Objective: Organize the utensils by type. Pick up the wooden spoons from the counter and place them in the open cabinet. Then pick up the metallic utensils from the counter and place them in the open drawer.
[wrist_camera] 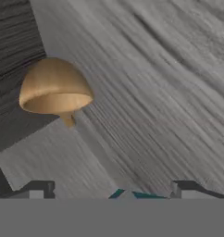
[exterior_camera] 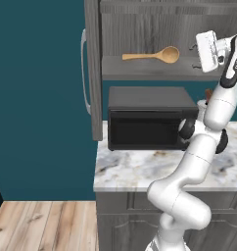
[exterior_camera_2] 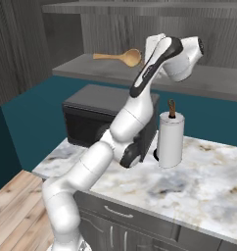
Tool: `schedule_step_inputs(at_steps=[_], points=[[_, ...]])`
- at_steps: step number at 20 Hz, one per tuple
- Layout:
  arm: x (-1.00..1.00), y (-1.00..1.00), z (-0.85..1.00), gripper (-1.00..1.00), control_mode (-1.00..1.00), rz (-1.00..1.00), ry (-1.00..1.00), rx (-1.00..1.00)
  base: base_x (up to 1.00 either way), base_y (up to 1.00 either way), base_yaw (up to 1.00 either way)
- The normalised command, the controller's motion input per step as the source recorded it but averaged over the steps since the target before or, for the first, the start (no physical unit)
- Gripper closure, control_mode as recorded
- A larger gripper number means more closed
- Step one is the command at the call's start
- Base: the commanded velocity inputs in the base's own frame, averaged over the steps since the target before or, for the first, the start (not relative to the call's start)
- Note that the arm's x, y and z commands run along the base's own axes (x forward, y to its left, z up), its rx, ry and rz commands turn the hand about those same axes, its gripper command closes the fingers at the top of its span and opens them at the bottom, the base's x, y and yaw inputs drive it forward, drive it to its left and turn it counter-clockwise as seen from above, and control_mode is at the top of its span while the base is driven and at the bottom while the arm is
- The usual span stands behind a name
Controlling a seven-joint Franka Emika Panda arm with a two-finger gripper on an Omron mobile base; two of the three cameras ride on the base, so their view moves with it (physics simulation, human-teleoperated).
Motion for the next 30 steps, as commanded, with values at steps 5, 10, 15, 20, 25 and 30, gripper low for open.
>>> schedule_step_inputs(at_steps=[5,10,15,20,25,30], points=[[-1.00,0.93,-1.00,-1.00,-1.00,-0.19,-0.64,-0.23,0.00,0.00,0.00],[-0.94,0.21,-0.47,-1.00,-1.00,-0.36,0.41,0.25,0.00,0.00,0.00],[-0.20,0.01,0.00,-1.00,-1.00,-0.45,1.00,0.38,0.00,0.00,0.00],[-0.09,0.10,0.00,-1.00,-1.00,-0.46,1.00,0.32,0.00,0.00,0.00],[-0.16,0.10,0.00,-1.00,-1.00,-0.46,1.00,0.31,0.00,0.00,0.00],[-0.98,0.36,-0.42,-1.00,-1.00,-0.33,0.58,0.01,0.00,0.00,0.00]])
